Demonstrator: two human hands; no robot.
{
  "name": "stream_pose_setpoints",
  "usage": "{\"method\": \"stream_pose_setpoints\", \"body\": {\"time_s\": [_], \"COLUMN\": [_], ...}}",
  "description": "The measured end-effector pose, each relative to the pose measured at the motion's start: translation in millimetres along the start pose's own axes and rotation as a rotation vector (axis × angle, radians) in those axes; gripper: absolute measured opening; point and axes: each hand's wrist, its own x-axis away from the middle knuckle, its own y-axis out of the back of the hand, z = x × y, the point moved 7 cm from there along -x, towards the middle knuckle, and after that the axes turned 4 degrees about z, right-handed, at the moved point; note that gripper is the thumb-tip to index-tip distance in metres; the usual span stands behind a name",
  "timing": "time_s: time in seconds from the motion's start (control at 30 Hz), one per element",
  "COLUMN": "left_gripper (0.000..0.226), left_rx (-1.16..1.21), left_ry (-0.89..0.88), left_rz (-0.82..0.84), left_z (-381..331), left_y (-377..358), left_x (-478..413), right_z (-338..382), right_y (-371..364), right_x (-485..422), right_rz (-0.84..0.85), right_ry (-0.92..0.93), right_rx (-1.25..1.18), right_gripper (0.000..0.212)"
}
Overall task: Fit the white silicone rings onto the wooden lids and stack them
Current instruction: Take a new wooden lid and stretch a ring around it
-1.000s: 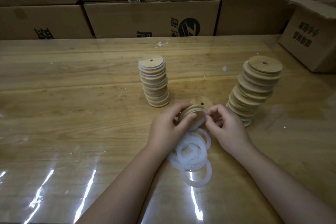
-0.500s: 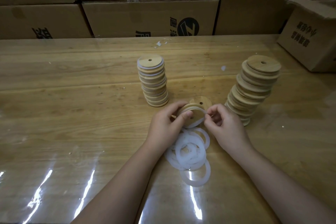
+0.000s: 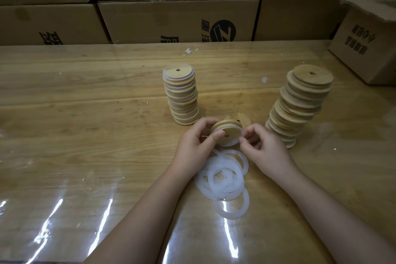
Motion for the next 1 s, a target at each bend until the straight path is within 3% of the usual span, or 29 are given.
{"method": "stream_pose_setpoints", "body": {"time_s": [0.7,1.0], "left_gripper": [0.021,0.019], "left_rx": [0.004,-0.005], "left_ry": [0.022,0.054], "left_rz": [-0.003,-0.006], "left_z": [-0.2,3.0], "left_y": [-1.1,-1.1], "left_x": [-1.1,-0.3], "right_z": [-1.3,1.0], "right_y": [4.5,1.3], "right_x": [-0.6,-0.7], "right_rz": [-0.081,-0.037], "right_ry": [-0.007,0.002], "right_rx": [0.071,0.168], "right_gripper": [0.007,0.009]}}
